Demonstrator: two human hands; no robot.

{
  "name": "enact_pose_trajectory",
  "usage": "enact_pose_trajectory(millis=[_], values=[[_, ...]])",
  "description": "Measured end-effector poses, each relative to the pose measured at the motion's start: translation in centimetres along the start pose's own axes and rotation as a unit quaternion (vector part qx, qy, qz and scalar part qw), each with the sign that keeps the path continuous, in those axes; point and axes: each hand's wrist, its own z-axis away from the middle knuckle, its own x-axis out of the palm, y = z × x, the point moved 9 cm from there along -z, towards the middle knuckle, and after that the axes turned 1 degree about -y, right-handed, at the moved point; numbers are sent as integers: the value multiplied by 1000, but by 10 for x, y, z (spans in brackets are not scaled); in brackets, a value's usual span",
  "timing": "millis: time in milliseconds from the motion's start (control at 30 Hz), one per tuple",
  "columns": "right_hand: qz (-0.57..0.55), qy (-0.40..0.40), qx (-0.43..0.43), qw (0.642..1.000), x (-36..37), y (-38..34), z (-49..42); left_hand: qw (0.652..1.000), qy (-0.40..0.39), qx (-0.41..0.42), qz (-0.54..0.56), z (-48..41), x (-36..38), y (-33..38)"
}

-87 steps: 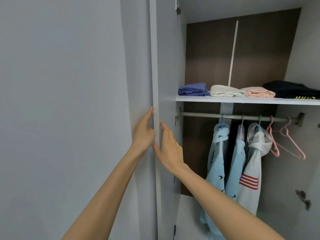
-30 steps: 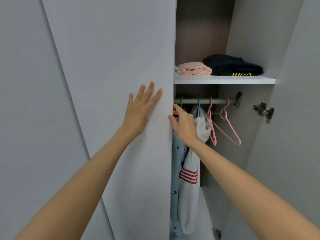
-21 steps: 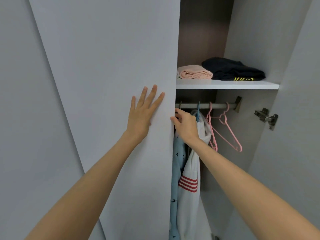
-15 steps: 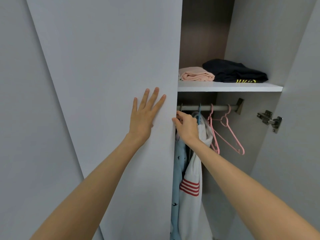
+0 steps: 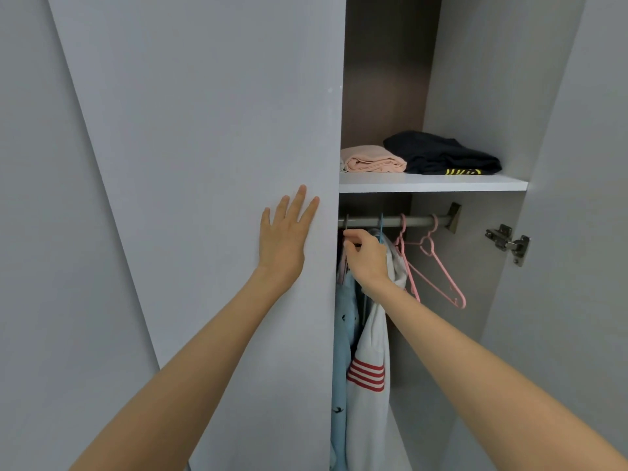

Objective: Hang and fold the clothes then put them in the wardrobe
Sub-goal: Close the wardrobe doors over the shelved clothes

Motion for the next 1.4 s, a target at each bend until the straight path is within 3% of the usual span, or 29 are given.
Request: enact_pose_trajectory(millis=[300, 500, 933, 1067, 1233, 1400], values=[[97, 12, -79, 992, -100, -18, 57, 997, 56, 15, 51, 29, -56, 51], [237, 39, -146, 960, -184, -34, 116, 996, 59, 37, 61, 69, -88, 127], [368, -14, -231, 900, -326, -28, 270, 995, -18, 22, 98, 178, -121, 293], [398, 25, -255, 881, -372, -24, 296, 989, -32, 57, 130, 194, -126, 345], [406, 83, -208, 886, -436, 1, 298, 984, -55, 95, 142, 197, -124, 414], [395, 61, -156, 903, -459, 30, 279, 979, -84, 68, 172, 191, -110, 454]])
